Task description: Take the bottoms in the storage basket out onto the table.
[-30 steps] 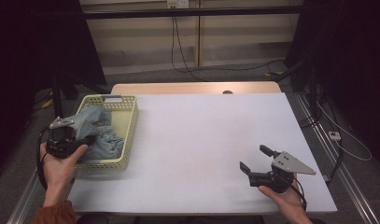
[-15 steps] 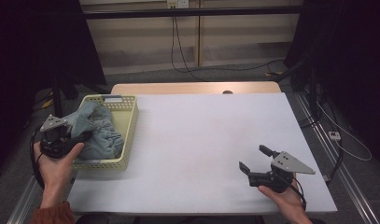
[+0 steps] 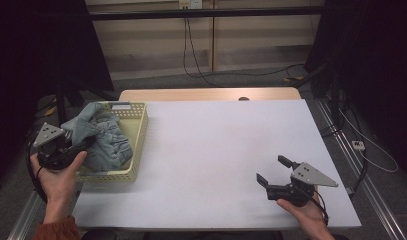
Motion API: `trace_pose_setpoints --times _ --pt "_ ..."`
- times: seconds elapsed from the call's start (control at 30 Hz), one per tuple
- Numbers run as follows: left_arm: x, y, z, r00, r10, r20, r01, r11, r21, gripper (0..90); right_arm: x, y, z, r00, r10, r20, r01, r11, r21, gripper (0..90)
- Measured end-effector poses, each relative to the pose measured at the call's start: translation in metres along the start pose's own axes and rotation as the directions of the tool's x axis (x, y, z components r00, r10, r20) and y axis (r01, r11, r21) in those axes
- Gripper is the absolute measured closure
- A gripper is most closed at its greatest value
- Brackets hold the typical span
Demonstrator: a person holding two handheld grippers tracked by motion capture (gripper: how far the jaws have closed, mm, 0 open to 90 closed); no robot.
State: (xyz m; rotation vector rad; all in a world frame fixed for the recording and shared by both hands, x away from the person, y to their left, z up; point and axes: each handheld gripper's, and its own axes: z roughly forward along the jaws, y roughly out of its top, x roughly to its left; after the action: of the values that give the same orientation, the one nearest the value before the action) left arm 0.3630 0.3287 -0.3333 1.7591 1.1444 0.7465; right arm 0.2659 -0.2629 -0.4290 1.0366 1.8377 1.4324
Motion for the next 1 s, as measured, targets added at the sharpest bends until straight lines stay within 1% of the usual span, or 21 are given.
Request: trace_pose_setpoints --times 0.13,0.2,0.33,0.43,0.53,0.6,0.77,0.93,1.0 --pt "-0.002 0.001 -0.003 0.9999 0.006 -0.009 -0.007 0.9995 -0.032 69.9 0.0 0.0 0.0 1.0 0.0 0.001 0.0 1.0 0.001 6.4" --pt "-0.002 0.002 -0.006 0.9999 0.012 -0.006 -0.013 0.9983 -0.058 70.0 0.0 0.0 0.0 1.0 0.001 0.0 -0.001 1.0 0.0 6.4" --pt "-0.005 0.004 -0.011 0.9996 0.025 -0.013 -0.027 0.9947 -0.1 70.1 0.0 0.0 0.0 1.0 0.001 -0.002 -0.001 1.0 -0.001 6.3" --pt "-0.007 0.006 -0.013 0.9995 0.031 -0.012 -0.032 0.992 -0.122 70.1 0.0 0.0 0.0 1.0 0.001 -0.003 -0.001 1.0 -0.002 6.3" --pt "-0.008 0.008 -0.015 0.9999 0.014 -0.005 -0.015 0.9891 -0.146 70.1 0.0 0.0 0.0 1.0 0.0 -0.002 0.0 1.0 -0.002 6.3" --pt "-0.008 0.009 -0.015 0.9999 0.007 -0.007 -0.008 0.9889 -0.148 70.1 0.0 0.0 0.0 1.0 0.0 -0.003 0.0 1.0 -0.002 6.3" --pt "-0.01 0.009 -0.018 0.9998 0.009 -0.015 -0.012 0.9846 -0.174 70.1 0.0 0.0 0.0 1.0 -0.001 -0.003 0.001 1.0 -0.002 6.3" --pt "-0.011 0.01 -0.022 0.9998 0.008 -0.02 -0.012 0.9785 -0.206 70.0 0.0 0.0 0.0 1.0 -0.001 -0.002 0.001 1.0 -0.002 6.2" --pt "-0.012 0.011 -0.024 0.9996 -0.003 -0.028 -0.003 0.9763 -0.217 70.1 0.0 0.0 0.0 1.0 0.0 -0.003 0.0 1.0 -0.002 6.3"
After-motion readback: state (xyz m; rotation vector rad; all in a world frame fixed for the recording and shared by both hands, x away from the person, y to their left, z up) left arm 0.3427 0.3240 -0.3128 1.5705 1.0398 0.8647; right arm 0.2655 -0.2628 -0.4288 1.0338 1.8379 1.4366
